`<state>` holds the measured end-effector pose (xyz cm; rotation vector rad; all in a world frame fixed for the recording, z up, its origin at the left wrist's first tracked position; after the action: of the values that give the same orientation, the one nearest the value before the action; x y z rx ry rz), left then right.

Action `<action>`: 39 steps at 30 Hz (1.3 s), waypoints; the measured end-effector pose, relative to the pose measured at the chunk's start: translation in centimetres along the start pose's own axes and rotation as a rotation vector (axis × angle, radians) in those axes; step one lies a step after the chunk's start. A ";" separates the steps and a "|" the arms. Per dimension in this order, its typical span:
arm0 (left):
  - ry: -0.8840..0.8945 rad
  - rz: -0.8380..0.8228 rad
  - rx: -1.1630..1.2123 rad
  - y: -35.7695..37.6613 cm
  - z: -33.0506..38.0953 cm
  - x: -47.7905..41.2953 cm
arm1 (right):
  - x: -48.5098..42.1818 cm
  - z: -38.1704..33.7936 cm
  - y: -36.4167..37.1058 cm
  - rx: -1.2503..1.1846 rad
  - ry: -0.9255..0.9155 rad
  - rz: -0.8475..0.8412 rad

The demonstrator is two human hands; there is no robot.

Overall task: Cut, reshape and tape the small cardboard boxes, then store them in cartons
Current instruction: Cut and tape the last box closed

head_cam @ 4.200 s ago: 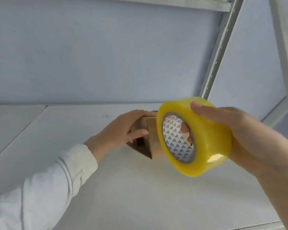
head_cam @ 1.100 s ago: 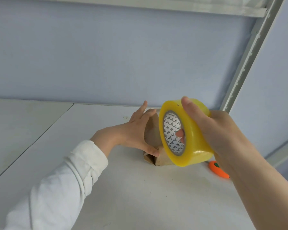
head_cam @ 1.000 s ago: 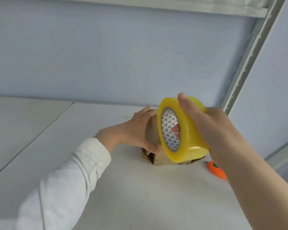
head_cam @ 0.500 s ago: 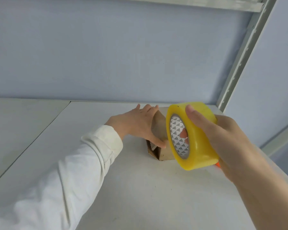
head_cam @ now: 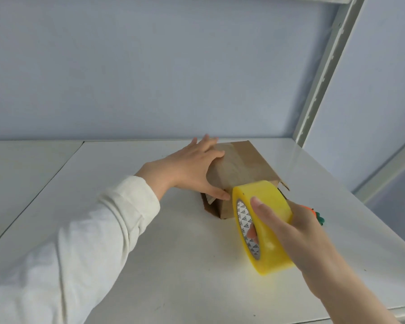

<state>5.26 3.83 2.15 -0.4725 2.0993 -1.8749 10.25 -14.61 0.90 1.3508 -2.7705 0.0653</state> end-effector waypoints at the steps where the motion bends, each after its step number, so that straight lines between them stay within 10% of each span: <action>1: 0.050 0.027 0.038 0.1 0.5 0.1 | -0.1 0.0 0.0 -0.005 0.000 -0.008; 26: 0.038 0.062 0.184 1.7 -4.7 -4.9 | -4.5 -2.1 2.9 0.012 0.410 -0.089; 30: -0.077 0.046 0.331 2.1 -4.0 -3.3 | -4.8 -1.7 2.7 -0.095 0.420 -0.129; 35: -0.610 0.574 0.869 2.2 -1.7 4.0 | -5.1 -0.9 2.4 -0.188 0.417 -0.197; 39: -0.735 0.185 1.308 5.4 1.6 3.7 | -5.1 -0.4 2.5 -0.192 0.423 -0.282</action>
<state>2.31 1.39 -3.36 -0.4594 0.2657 -2.0292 11.44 -9.00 0.88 1.4613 -2.1669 0.0612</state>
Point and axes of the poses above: each hand's wrist, its own x-axis away from the middle knuckle, its own y-axis out of the palm, z = x × y, the point moved 6 cm from there along -x, towards the middle knuckle, and after that the axes turned 14 degrees about -x, right-handed, at the moved point
